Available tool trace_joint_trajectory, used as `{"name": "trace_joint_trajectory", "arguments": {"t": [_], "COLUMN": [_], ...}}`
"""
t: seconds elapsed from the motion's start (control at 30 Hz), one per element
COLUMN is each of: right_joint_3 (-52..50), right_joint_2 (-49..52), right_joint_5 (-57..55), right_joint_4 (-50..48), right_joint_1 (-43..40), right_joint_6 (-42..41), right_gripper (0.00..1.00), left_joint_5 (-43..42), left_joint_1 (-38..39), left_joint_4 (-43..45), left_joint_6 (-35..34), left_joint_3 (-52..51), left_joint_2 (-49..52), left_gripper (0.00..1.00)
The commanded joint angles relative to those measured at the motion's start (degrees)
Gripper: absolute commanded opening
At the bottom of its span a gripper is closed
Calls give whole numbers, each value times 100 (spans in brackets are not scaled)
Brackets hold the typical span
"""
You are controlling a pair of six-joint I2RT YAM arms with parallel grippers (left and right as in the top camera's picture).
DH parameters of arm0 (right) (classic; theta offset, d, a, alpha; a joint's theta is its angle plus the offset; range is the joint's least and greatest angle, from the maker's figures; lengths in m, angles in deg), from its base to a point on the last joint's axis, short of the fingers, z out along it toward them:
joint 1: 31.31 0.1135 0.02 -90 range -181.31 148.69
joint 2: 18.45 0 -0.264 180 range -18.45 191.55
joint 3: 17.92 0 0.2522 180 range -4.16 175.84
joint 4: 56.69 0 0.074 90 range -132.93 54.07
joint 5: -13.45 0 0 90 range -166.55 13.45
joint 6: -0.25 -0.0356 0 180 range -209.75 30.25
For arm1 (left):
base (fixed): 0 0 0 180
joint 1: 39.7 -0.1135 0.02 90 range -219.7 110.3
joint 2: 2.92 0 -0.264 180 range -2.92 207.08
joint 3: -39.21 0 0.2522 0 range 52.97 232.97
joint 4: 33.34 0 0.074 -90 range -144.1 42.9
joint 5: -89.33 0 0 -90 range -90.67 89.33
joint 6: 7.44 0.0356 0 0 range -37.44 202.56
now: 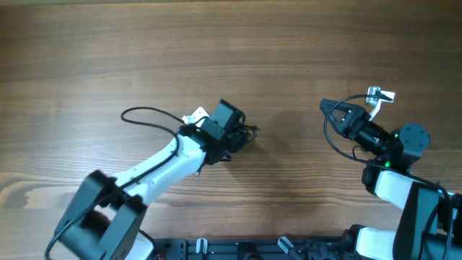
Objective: Untangle cables
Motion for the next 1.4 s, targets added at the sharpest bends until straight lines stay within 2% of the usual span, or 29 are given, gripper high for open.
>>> {"name": "trace_joint_trajectory", "arguments": {"t": [0.0,0.1,0.17,0.27,0.3,0.43,0.5,0.53,0.57,0.7,0.73,0.77,0.9,1.1,1.17,1.3,1.37], "right_joint_3": [70,70,70,70,70,70,70,70,70,70,70,70,70,70,70,70,70], "right_joint_2": [-85,-85,-85,-85,-85,-85,-85,-85,-85,-85,-85,-85,-85,-85,-85,-85,-85], "right_joint_5": [175,177,188,321,393,562,402,350,295,291,293,297,304,302,304,321,286], "right_joint_4": [39,398,782,1235,1318,1325,1322,1318,1320,1268,1222,1176,1145,1145,1145,1145,1145], "right_joint_1": [-13,-13,-13,-2,26,494,916,1126,1346,1915,1982,2035,2057,2057,2057,2057,2057], "right_joint_6": [-4,70,267,487,560,791,817,911,955,1073,1084,1082,1045,1045,1043,973,892], "right_gripper": [99,99,99,99,99,96,87,83,81,74,70,61,40,37,31,13,25], "left_joint_5": [136,140,166,203,203,-44,-601,-798,-835,-833,-833,-833,-837,-1587,-1818,-1993,-1547], "left_joint_1": [120,203,192,129,107,90,90,90,90,85,85,85,85,85,85,85,85], "left_joint_4": [227,354,363,413,461,688,640,621,623,616,616,616,505,446,448,448,439], "left_joint_6": [-157,-155,-122,501,905,4002,5589,6181,6400,6481,6481,6478,6476,6478,6476,6408,6175], "left_joint_3": [-20,-20,-17,-13,-13,-13,-13,-13,-13,-13,-13,-13,-13,-13,-13,-13,-13], "left_joint_2": [407,592,553,345,221,-592,-1045,-1300,-1508,-1980,-2037,-2046,-2028,-2026,-1996,-1963,-1963], "left_gripper": [38,5,4,4,4,4,4,4,4,4,4,4,4,4,4,4,4]}}
